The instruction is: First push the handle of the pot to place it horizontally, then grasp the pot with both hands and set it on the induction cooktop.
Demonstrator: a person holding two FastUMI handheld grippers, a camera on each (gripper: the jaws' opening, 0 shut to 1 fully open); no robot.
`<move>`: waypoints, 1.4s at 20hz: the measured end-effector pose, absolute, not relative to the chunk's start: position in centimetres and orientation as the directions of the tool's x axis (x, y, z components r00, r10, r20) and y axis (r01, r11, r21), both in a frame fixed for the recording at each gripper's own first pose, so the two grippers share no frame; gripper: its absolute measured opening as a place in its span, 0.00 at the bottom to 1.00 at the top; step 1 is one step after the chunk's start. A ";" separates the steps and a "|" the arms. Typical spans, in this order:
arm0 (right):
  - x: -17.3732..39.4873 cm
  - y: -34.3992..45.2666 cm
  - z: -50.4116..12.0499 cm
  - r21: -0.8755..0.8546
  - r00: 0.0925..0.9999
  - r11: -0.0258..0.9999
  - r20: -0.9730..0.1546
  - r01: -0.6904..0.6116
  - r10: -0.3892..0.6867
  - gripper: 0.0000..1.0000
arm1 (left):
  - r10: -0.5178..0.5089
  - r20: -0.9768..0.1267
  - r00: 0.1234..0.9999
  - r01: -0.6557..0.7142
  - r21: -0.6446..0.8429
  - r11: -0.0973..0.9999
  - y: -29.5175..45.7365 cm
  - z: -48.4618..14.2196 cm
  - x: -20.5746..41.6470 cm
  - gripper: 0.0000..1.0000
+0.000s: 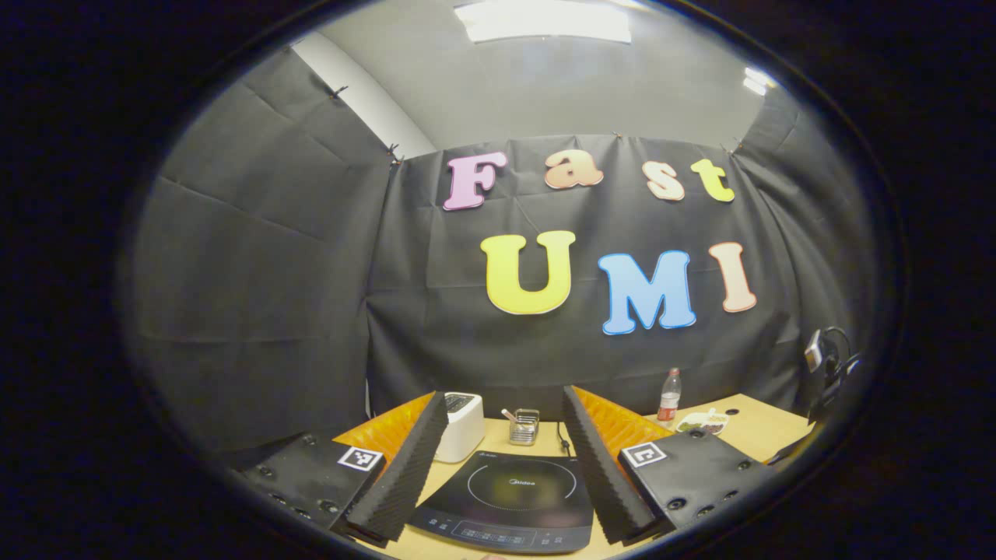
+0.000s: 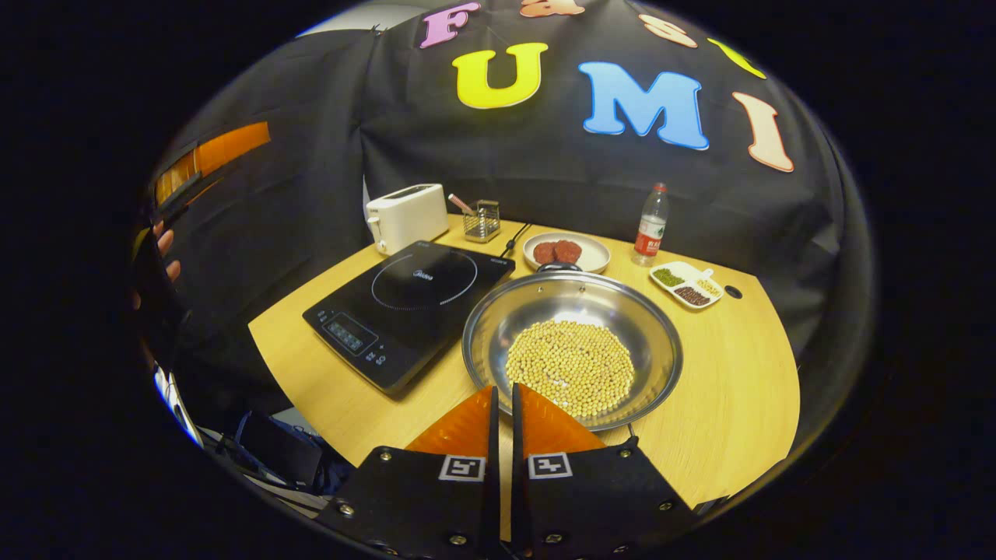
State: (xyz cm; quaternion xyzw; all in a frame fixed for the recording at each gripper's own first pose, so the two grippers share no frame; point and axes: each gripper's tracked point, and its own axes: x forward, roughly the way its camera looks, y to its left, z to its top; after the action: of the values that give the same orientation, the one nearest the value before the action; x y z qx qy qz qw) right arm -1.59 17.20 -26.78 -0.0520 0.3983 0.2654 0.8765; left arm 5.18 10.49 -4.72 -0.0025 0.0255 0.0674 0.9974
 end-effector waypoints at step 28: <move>-1.3 10.1 -34.8 0.255 0.271 0.861 -0.876 -0.441 0.398 0.01 | 0.126 -0.108 0.986 -0.122 0.042 0.992 3.2 -6.8 10.7 0.97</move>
State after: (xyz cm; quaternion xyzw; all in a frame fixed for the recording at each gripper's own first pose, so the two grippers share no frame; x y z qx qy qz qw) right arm -1.29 10.11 -34.76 -0.0196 0.5431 0.2632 0.7971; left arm 10.66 3.22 -6.83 0.0175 0.0552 0.0624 0.9964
